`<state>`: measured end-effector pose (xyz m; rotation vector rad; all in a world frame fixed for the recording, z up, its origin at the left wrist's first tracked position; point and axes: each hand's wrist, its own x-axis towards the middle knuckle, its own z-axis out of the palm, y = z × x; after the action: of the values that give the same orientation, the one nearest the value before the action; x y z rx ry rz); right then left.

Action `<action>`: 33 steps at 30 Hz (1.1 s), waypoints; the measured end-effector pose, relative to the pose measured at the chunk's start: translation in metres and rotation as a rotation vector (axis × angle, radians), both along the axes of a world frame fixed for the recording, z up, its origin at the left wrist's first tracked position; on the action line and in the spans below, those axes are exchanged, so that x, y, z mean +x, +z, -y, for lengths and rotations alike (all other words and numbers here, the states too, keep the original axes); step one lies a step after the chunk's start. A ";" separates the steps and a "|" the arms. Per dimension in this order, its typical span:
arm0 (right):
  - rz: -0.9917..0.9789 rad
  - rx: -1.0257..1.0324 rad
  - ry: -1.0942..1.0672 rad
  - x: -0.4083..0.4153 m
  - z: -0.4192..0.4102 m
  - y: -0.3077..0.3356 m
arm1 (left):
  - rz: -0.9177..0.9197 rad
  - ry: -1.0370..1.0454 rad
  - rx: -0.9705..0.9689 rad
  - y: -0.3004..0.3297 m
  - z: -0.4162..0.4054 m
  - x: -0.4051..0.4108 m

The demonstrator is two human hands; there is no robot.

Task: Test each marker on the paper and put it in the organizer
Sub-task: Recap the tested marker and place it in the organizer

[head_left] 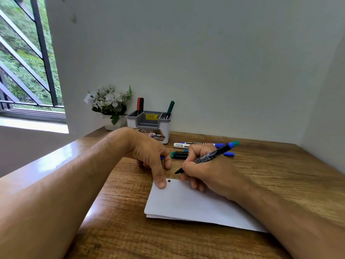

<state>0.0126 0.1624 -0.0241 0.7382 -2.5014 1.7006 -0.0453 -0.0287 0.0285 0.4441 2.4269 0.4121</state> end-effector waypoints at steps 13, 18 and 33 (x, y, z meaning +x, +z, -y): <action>-0.046 0.175 -0.047 0.001 0.007 0.004 | -0.068 -0.020 -0.061 -0.003 -0.006 -0.001; -0.024 0.197 -0.027 -0.001 0.009 0.002 | -0.058 -0.024 -0.063 -0.004 -0.007 -0.001; -0.052 0.189 -0.053 -0.004 0.008 0.000 | -0.054 -0.011 -0.072 -0.005 -0.008 -0.002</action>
<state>0.0085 0.1543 -0.0239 0.7108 -2.6463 1.4245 -0.0471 -0.0208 0.0239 0.4420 2.4812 0.3109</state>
